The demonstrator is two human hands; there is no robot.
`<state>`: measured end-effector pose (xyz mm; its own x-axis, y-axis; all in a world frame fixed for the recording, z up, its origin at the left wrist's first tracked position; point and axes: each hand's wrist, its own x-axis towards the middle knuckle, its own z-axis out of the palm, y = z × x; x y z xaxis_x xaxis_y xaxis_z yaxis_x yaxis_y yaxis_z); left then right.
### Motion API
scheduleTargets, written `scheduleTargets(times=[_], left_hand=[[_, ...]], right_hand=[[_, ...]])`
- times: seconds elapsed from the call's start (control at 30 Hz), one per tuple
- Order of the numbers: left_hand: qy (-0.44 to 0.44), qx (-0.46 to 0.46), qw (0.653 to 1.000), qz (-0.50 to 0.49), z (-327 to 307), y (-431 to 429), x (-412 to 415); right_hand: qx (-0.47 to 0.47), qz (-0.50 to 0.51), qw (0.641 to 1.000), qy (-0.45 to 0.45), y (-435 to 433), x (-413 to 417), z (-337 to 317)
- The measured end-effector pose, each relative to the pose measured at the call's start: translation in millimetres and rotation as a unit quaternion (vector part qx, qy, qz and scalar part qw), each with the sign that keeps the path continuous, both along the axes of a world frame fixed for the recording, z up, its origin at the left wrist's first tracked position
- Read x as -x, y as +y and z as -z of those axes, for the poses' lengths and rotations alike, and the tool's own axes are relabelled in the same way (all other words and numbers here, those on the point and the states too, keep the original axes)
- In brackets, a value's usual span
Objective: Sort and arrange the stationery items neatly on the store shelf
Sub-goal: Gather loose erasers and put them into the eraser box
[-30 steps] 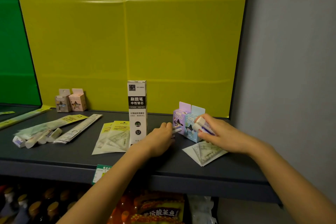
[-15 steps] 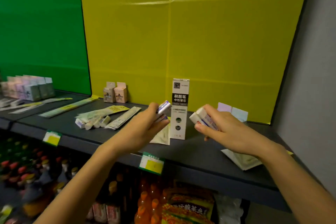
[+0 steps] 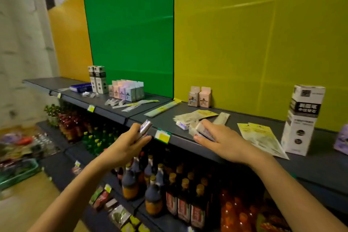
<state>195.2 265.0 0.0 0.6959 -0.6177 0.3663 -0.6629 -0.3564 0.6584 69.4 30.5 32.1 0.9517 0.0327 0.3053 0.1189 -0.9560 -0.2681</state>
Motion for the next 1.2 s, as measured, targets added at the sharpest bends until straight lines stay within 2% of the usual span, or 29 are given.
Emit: scheduleTargets(times=[0.27,0.53,0.8,1.2], left_hand=[[-0.003,-0.024,0.999,-0.035,7,100,-64],[-0.01,-0.02,0.997,-0.076,13,168,-139],[0.003,-0.022,0.992,-0.123,16,227,-250],[0.027,-0.023,0.975,-0.219,16,320,-420]], right_hand=[[-0.022,-0.047,0.998,0.017,93,-98,16],[0.005,-0.084,0.996,0.008,163,-209,18],[-0.033,-0.128,0.991,0.007,227,-344,25],[-0.013,-0.147,0.989,-0.003,329,-537,25]])
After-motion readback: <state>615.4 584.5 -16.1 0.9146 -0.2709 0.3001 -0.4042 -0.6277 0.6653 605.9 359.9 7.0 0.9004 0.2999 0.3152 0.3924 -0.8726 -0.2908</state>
